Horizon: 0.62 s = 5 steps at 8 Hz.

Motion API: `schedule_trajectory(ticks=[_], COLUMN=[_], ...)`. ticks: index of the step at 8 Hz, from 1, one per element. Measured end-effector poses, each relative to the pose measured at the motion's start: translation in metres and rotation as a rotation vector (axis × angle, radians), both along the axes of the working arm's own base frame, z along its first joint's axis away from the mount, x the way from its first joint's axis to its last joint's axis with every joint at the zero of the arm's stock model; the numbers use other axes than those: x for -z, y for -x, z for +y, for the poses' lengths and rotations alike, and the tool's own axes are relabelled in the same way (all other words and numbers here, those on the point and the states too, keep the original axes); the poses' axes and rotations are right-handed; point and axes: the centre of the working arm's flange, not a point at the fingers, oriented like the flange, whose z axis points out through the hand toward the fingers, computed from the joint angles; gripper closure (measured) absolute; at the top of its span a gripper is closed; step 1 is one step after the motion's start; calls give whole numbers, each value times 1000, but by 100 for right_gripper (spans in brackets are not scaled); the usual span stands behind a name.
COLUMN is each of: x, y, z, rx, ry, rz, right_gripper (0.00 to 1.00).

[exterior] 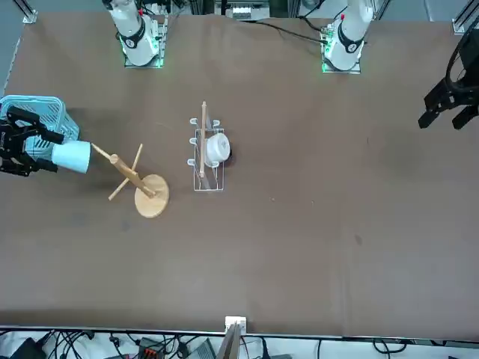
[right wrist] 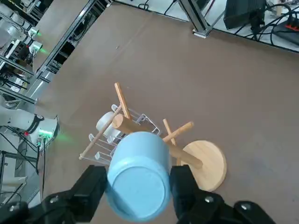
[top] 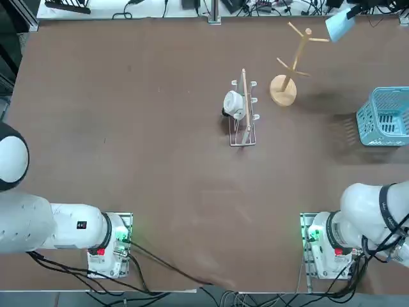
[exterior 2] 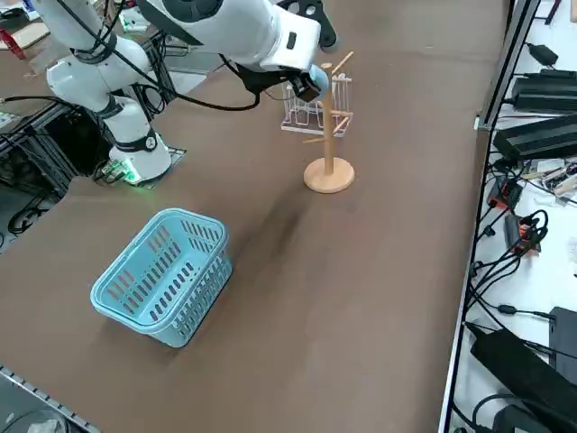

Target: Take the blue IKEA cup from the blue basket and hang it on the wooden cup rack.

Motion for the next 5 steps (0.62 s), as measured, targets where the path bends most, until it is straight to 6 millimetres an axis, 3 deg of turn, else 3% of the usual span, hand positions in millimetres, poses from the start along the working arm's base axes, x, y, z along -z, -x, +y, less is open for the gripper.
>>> schedule_trajectory(ticks=[5], x=[4], y=[-1], z=[7], rx=[-17], ry=[-7], rz=[10], right_gripper=[20])
